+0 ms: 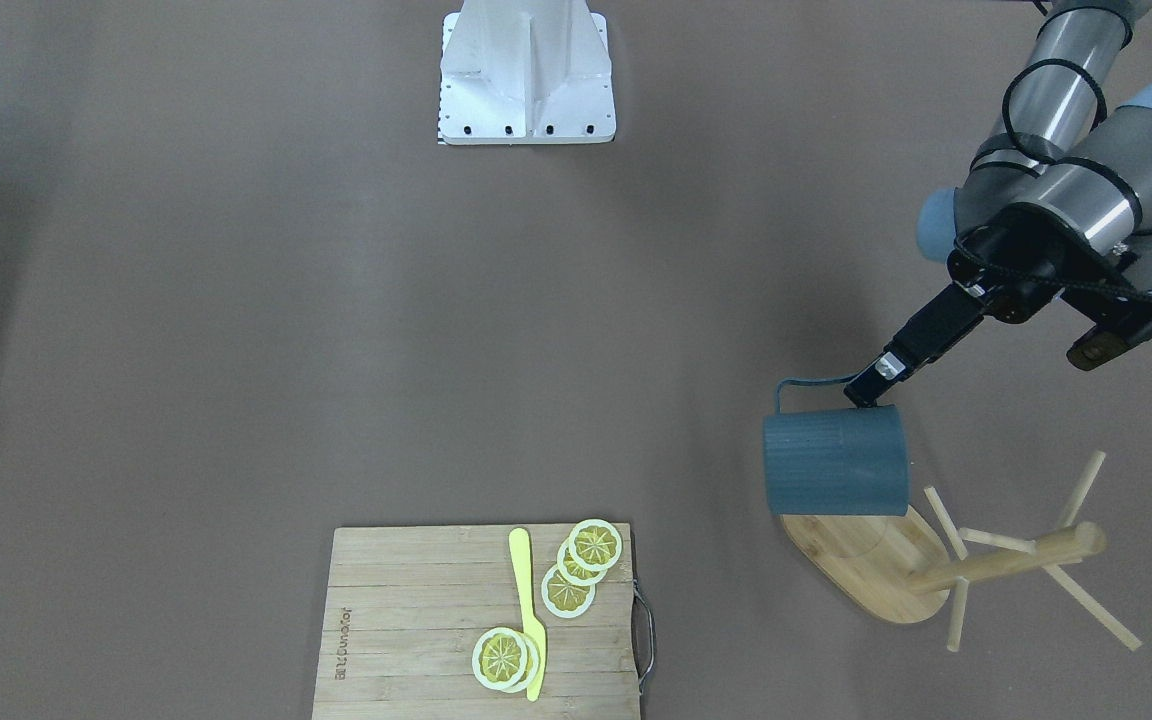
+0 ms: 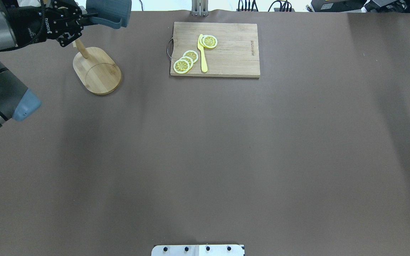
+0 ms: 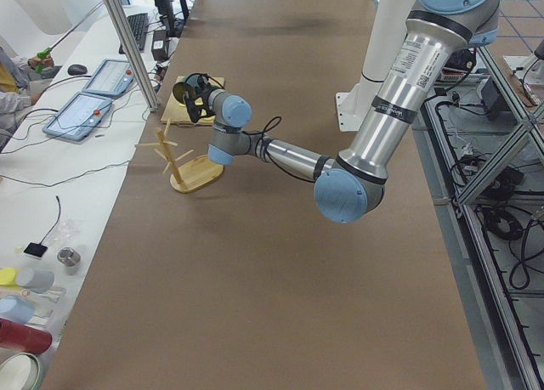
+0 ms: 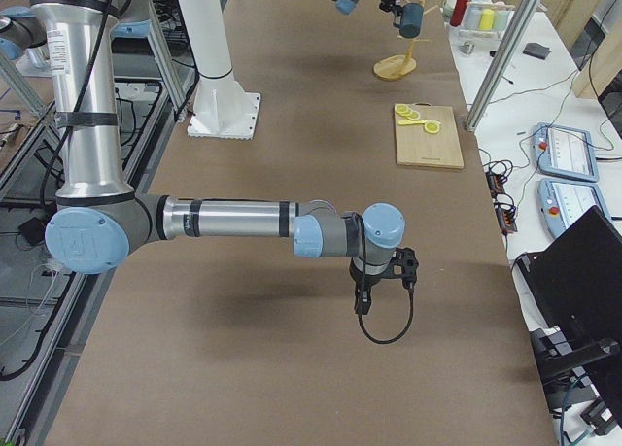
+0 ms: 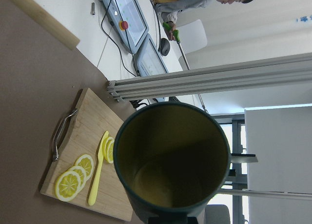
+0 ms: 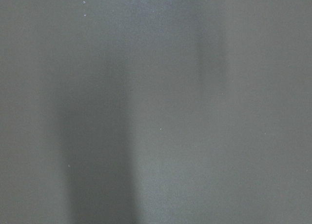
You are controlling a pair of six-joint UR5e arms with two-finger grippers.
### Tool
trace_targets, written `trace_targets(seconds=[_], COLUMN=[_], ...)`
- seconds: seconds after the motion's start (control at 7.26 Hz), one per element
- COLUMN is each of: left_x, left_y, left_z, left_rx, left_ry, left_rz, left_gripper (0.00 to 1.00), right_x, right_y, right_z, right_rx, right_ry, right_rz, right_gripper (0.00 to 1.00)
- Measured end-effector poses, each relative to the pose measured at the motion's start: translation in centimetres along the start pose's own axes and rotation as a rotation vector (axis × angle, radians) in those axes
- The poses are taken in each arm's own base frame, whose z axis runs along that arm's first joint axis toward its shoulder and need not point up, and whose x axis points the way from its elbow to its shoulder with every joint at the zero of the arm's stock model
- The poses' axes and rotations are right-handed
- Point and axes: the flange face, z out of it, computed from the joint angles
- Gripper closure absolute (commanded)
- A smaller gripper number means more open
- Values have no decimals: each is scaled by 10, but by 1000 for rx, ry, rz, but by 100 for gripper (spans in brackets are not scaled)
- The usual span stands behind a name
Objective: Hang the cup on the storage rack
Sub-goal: 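Hook the blue mug's handle onto a mug tree branch with the left gripper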
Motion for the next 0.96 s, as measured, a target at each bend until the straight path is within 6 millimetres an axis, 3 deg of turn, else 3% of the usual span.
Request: trace_targets(seconds=[0.41,0.96], left_x=[-31,-55], left_y=[-19,-33], left_z=[6,-3], left_rx=[8,33], left_ry=[92,186], left_rz=[-135,-276], left_gripper=[100,100], right_x=[-2,-7], right_y=[0,-1], right_z=[-2,-8], right_rx=[2,12], right_ry=[1,0], right_rz=[-1,-7], right_gripper=[0,0])
